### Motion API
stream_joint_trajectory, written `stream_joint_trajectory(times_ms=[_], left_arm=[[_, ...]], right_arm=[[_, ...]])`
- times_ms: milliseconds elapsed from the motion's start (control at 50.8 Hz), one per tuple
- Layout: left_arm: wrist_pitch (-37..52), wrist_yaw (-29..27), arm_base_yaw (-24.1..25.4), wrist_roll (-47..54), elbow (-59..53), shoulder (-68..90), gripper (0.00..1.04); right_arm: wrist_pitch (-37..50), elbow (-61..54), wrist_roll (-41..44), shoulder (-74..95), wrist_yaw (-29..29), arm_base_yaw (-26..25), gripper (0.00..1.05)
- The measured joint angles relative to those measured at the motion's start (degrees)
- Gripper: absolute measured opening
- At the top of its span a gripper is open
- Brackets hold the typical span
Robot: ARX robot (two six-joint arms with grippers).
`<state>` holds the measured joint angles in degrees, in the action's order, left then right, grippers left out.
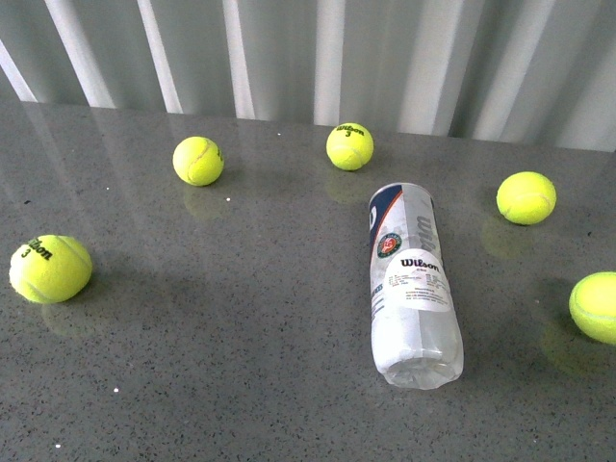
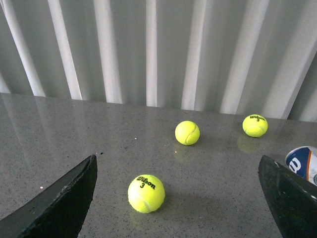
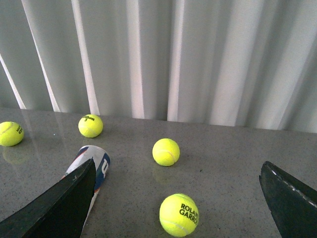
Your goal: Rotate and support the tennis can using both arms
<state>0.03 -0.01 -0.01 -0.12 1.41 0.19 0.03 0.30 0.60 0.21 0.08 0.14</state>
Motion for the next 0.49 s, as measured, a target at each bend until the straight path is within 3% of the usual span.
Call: stream_joint_trajectory(times_ms=[492], left_arm=[[0.00,0.00,0.00,0.00,0.00,0.00,0.98]], right_arm=[[0.00,0.00,0.00,0.00,0.00,0.00,0.98]])
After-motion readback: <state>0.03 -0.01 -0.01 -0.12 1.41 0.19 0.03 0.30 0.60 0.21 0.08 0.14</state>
